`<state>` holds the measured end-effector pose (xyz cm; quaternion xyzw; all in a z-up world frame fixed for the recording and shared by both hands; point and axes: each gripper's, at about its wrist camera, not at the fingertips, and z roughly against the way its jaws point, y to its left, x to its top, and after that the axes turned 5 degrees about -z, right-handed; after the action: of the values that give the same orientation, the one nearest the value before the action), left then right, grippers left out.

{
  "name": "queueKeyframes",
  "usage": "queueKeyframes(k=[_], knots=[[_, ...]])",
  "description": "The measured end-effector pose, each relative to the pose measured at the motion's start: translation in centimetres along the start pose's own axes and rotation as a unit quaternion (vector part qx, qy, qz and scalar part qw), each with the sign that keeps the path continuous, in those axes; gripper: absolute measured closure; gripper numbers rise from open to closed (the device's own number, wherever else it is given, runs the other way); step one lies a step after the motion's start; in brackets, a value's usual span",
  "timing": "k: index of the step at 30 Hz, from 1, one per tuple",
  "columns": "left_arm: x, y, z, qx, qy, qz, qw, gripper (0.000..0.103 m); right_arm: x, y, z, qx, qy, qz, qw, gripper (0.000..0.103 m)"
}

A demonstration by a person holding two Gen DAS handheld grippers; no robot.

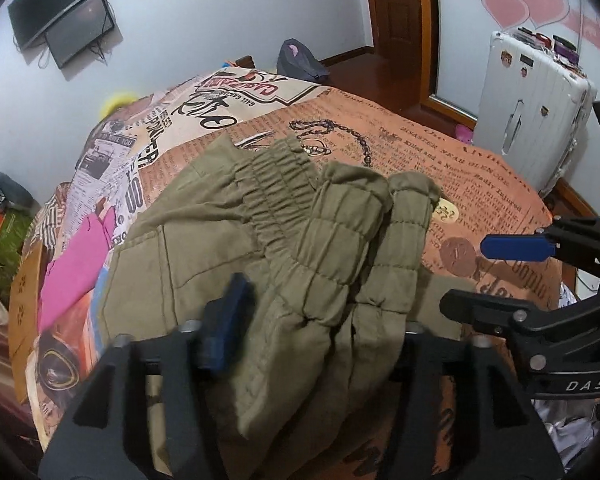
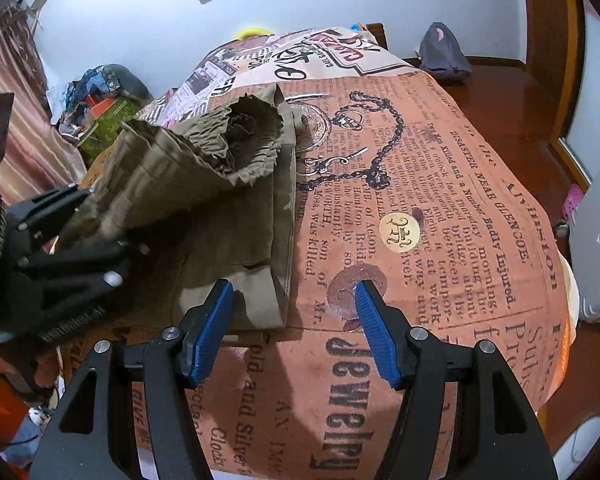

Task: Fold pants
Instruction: 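Lower the folded waistband onto the pants stack with the left tool, then open the left tool and withdraw both tools from the folded pants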

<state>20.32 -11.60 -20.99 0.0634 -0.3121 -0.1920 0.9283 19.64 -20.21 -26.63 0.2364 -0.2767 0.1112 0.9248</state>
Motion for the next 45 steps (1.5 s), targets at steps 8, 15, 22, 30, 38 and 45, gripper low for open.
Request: queueKeyframes(k=[8, 15, 22, 30, 38, 45], knots=[[-0.1, 0.7, 1.1, -0.025, -0.004, 0.034, 0.9991, 0.021, -0.6, -0.6, 0.5, -0.001, -0.002, -0.014, 1.0, 0.043], [0.3, 2.8, 4.6, -0.052, -0.038, 0.075, 0.9951, 0.021, -0.6, -0.3, 2.3, -0.012, -0.019, -0.002, 1.0, 0.043], [0.5, 7.6, 7.7, 0.011, -0.098, 0.107, 0.9893, 0.005, -0.3, 1.2, 2.8, -0.004, -0.028, 0.016, 0.999, 0.043], [-0.7, 15.2, -0.1, 0.081, -0.012, 0.131, 0.988, 0.005, -0.5, 3.5, 0.2, 0.009, -0.003, 0.041, 0.999, 0.043], [-3.9, 16.6, -4.6, 0.058, 0.031, 0.111, 0.9916, 0.005, -0.1, 3.8, -2.8, 0.002, 0.023, 0.047, 0.999, 0.04], [-5.9, 17.3, -3.9, 0.036, 0.034, 0.137, 0.9893, 0.005, 2.6, 2.8, -4.8, -0.03, 0.022, 0.065, 0.997, 0.04]])
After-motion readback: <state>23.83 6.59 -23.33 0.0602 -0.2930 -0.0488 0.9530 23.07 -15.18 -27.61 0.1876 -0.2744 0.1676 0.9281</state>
